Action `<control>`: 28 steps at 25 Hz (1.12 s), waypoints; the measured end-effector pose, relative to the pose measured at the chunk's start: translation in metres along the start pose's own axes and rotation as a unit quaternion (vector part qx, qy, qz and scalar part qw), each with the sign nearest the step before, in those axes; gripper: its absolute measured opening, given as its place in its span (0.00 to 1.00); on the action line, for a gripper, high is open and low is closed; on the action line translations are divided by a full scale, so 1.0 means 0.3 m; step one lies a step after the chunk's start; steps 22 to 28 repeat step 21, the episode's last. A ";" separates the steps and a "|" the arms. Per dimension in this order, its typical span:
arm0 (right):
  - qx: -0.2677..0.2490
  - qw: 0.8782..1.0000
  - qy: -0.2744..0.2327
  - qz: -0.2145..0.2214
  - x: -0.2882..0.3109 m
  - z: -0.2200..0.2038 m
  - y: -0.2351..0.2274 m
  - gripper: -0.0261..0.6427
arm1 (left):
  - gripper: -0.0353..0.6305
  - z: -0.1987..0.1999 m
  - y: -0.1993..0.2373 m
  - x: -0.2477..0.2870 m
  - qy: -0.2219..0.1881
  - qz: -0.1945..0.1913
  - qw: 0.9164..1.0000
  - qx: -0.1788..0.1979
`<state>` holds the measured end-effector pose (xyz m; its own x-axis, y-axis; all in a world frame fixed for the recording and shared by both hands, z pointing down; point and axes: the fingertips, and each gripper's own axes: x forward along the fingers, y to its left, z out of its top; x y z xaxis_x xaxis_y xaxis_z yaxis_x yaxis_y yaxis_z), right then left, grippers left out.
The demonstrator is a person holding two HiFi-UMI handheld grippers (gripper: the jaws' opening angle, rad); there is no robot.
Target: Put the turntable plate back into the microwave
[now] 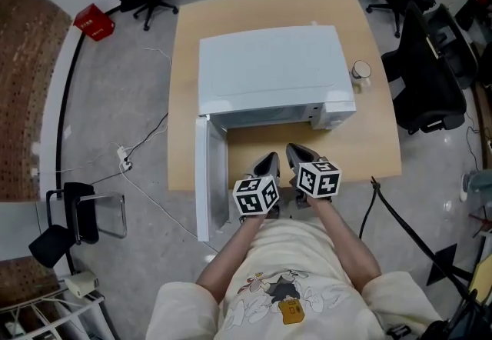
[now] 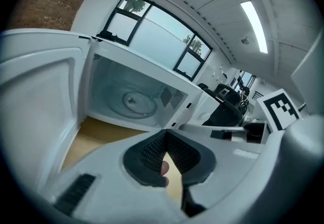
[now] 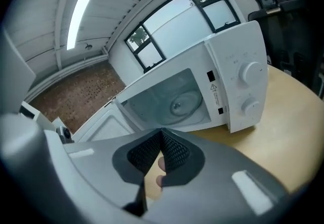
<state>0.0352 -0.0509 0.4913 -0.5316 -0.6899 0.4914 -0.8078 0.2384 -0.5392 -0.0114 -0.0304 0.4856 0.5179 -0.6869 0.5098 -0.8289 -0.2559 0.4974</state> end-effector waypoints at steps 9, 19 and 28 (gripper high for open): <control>-0.038 0.999 0.025 -0.020 0.012 -0.052 0.009 0.05 | 0.05 -0.014 0.010 -0.004 0.003 0.006 1.000 0.006; -0.041 0.999 0.030 -0.013 0.022 -0.060 0.030 0.05 | 0.05 -0.011 0.027 -0.010 0.000 0.011 1.000 -0.006; -0.043 0.999 0.031 -0.012 0.022 -0.064 0.036 0.05 | 0.05 -0.014 0.027 -0.012 0.000 0.011 1.000 -0.005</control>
